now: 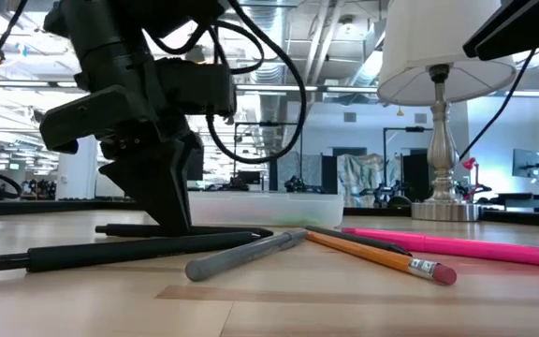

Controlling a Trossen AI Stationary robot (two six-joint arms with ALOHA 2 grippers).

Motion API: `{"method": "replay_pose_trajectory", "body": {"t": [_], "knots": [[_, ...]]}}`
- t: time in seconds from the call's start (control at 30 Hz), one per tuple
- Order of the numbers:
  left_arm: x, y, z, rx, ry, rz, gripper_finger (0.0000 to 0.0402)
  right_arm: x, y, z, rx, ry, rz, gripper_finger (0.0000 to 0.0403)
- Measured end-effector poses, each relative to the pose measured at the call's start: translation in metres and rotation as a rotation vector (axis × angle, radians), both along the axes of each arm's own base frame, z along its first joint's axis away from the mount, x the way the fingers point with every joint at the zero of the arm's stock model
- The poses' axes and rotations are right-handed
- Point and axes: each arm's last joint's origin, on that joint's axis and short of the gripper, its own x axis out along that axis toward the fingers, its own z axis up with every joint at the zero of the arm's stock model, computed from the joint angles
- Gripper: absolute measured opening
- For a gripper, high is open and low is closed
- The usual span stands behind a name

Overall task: Pick & place school supplies into a supply box
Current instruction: Put the left black pen into the black supply box

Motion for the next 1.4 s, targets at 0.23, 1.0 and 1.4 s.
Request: {"method": "replay_pose_trajectory", "body": {"t": [0.23,1.0,1.4], "knots": [[0.009,0.008,0.011,-0.028,0.059,-0.046,0.009,0.0,0.0,0.0,0.017,0.002,-0.004,0.0092],[0.017,0.025,0.012,-0.017,0.044,-0.061,0.0042,-0.001,-0.009,-0.011,-0.001,0.02,-0.03,0.0092],[0.015,0.029,0.012,0.06,0.042,-0.013,0.0034,-0.002,-0.009,-0.011,-0.002,0.019,-0.029,0.0092]]}}
